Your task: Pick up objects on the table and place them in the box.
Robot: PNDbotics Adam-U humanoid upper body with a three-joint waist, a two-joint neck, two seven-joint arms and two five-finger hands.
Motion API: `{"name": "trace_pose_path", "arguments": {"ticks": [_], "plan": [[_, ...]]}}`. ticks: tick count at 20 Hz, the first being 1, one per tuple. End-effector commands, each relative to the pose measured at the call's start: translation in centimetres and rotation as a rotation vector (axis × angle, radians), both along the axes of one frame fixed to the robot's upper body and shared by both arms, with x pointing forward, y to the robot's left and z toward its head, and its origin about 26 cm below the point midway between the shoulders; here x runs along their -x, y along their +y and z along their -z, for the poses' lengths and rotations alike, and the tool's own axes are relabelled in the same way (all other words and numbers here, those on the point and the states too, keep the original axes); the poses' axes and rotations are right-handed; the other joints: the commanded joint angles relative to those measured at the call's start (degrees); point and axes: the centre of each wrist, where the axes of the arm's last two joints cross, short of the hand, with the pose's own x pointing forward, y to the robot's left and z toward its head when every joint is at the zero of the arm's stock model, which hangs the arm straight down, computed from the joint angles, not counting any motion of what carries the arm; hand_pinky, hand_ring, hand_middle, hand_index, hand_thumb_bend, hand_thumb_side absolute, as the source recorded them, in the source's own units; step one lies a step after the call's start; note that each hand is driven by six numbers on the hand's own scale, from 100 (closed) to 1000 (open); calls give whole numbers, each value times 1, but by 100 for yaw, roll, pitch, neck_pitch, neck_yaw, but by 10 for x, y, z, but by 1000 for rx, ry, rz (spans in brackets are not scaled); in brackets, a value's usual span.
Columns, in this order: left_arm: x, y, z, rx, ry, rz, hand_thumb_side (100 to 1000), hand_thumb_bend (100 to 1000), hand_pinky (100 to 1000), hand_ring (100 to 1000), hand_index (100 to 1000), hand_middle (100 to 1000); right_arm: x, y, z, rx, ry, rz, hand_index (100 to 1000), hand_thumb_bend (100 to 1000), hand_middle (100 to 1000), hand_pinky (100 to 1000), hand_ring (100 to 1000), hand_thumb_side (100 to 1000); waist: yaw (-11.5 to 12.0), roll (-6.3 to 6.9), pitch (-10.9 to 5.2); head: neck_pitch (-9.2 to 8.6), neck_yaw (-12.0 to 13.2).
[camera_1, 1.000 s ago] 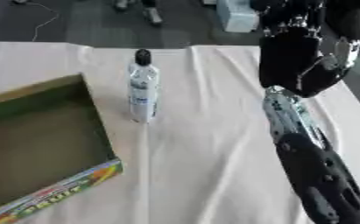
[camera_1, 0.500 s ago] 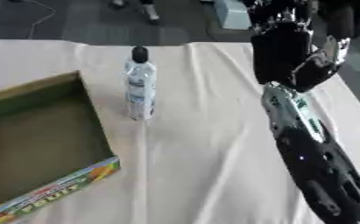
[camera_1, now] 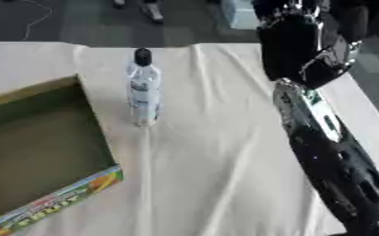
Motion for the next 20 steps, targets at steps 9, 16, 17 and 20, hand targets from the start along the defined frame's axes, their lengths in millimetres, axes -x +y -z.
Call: {"name": "trace_pose_path", "arguments": {"ticks": [9,16,17,20], "plan": [[2,-1,-5,-23,-17,2,1000,159,764,837,787,841,-10,13,-12,288,-103,-45,966,616,928,936,868,764,43,30,-56,-3,-151],[2,-2,-6,-21,-16,8,1000,159,764,836,787,840,-24,18,-7,397,-120,-82,980,653,937,953,882,759,81,32,-75,-3,-280],[2,-2,-6,-20,-17,9,1000,159,764,837,787,840,-26,19,-6,409,-119,-86,977,648,937,951,881,761,85,32,-77,-3,-288],[2,-2,-7,-19,-18,12,1000,159,764,836,787,840,-30,22,-3,426,-110,-98,977,666,934,956,882,748,98,34,-81,-3,-316]]}}
